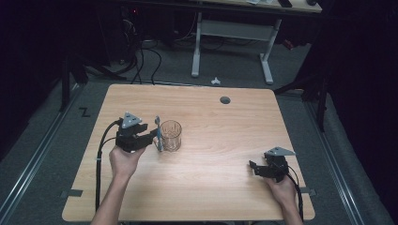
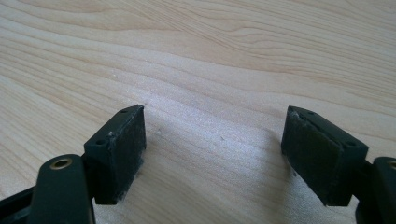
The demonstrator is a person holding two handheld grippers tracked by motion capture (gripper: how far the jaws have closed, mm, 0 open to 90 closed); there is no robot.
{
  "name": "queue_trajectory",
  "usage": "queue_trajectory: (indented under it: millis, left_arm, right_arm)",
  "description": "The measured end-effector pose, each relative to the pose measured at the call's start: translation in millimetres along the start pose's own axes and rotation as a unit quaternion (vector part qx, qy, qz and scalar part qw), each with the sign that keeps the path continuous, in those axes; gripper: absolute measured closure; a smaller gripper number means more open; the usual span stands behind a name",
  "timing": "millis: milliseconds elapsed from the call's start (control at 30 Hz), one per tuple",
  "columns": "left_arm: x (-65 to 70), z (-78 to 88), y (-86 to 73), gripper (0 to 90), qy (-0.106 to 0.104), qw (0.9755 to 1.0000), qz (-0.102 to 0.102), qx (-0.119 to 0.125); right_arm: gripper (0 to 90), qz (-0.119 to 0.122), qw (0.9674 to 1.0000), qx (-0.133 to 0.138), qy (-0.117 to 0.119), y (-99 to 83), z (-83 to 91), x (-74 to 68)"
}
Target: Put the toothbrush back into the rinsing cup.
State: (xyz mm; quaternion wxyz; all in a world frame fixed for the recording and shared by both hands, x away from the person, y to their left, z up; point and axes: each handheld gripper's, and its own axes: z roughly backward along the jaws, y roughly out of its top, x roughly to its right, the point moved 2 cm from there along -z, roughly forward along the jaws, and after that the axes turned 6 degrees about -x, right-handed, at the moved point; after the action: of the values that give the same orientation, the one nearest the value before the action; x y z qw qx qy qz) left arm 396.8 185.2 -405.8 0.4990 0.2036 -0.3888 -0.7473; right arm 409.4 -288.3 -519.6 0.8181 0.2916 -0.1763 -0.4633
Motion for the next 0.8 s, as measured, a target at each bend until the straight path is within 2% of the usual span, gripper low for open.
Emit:
queue_trajectory:
  millis: [800]
  left_arm:
    - [-14.1,25.0,-14.6,49.7,0.022,0.9992,0.026,0.02]
  right_arm:
    - [22.1,0.0,1.0,0.0,0.0,0.0,0.0,-0.1]
